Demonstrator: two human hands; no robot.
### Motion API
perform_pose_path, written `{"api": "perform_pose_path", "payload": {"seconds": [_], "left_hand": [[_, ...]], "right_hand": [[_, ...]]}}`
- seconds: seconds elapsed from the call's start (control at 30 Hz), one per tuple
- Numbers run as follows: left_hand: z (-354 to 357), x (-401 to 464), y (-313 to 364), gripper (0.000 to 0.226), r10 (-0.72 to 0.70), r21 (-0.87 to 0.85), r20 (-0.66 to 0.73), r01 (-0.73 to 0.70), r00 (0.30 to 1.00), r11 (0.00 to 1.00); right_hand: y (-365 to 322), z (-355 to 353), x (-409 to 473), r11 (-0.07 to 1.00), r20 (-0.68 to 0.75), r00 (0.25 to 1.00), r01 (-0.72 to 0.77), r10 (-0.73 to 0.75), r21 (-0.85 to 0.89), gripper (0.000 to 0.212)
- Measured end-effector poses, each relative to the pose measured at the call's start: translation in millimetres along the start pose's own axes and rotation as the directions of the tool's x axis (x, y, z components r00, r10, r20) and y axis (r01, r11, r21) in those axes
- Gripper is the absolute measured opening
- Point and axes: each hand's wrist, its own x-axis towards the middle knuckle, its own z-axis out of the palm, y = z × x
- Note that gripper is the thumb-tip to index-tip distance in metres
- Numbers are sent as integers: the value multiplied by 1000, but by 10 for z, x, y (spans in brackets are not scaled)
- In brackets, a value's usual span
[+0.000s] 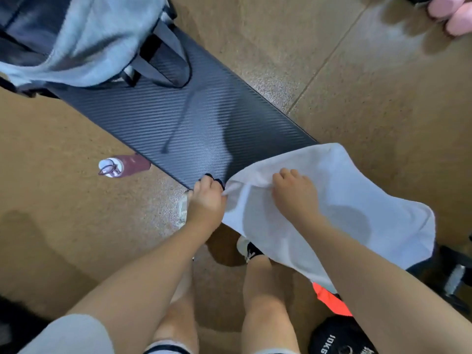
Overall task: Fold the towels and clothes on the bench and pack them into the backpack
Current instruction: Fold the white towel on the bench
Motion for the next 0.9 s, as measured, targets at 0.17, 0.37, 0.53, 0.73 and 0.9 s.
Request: {"api": "perform_pose_path", "payload": {"seconds": [0.17, 0.37, 0.53, 0.73, 0.9], "left_hand": [[-497, 23, -326, 9, -6, -391, 65, 30, 998, 920], [-1156, 216, -810, 15, -93, -497, -70, 47, 993, 867], [-1386, 507, -1144, 20, -181, -472, -200, 67, 963, 879], [-1290, 715, -1507, 25, -180, -340, -283, 77, 942, 937], [-1054, 516, -1253, 21, 51, -171, -132, -73, 990, 983]], "right_hand": [[-108, -569, 382, 996, -100, 991, -91, 91, 4, 15], [-553, -1331, 1190, 920, -78, 952, -263, 297, 292, 24], [-934, -1450, 1746, 856, -112, 938, -246, 328, 455, 29], [-1102, -1119, 1719, 808, -65, 988, -78, 142, 584, 50], [-790, -703, 969, 821, 96, 982, -191, 165, 539, 31]]}}
